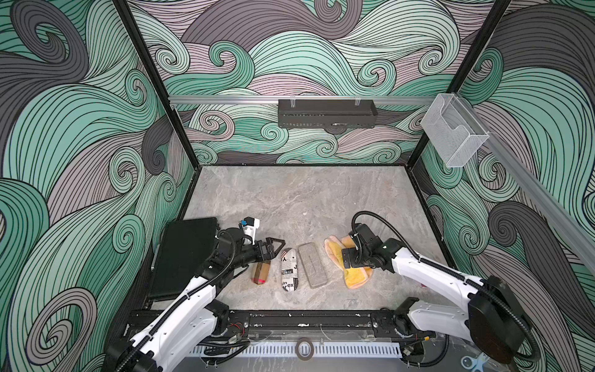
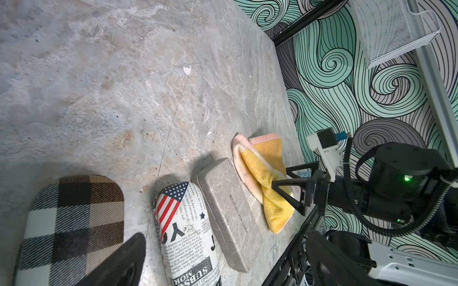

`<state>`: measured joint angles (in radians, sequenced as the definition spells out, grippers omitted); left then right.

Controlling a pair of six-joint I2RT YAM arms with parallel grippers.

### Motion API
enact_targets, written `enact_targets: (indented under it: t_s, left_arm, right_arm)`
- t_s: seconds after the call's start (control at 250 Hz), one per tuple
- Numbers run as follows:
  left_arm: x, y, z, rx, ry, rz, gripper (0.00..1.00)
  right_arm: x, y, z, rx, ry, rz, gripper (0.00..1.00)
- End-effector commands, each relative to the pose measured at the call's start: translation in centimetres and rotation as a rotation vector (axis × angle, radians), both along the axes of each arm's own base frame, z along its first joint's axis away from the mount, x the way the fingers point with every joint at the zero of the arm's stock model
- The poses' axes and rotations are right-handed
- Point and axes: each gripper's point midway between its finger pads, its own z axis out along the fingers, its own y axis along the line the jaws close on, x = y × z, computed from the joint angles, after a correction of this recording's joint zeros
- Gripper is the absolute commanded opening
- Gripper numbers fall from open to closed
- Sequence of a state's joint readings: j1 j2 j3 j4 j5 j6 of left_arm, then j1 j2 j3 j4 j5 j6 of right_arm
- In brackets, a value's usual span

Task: Wipe the eyeglass case
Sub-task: Pick up the cleaning item at the center of the board.

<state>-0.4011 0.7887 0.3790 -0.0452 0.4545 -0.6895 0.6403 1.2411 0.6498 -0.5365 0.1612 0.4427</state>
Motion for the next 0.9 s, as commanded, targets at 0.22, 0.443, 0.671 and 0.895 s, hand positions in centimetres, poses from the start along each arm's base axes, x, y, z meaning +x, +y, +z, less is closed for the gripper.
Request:
enact_targets:
  t_s: [0.22,0.443,0.671,0.895]
  left_arm:
    - [0.3,-0.7,0.1,0.030,-0.036,-0.012,0.99]
    - [0.1,-1.2,0.0,0.041,-0.044,-0.027,0.98]
    - [-0.6,-1.5,-0.1,0.088,-0.043,-0.044,0.95]
    - [-1.3,-2.7,-0.1,0.132,-0.012,-0.075,0.87]
  right_arm:
    - [1.6,0.7,-1.6,-0.029,0.017,-0.016,0.75]
    - [1.6,0.4,-1.8,-0.039,0.026,-0.030,0.32]
    - [2.0,1.4,0.8,0.059,-0.074,0.011,0.08]
    - [1.8,0.8,6.6,0.131,-0.247,0.041,0.02]
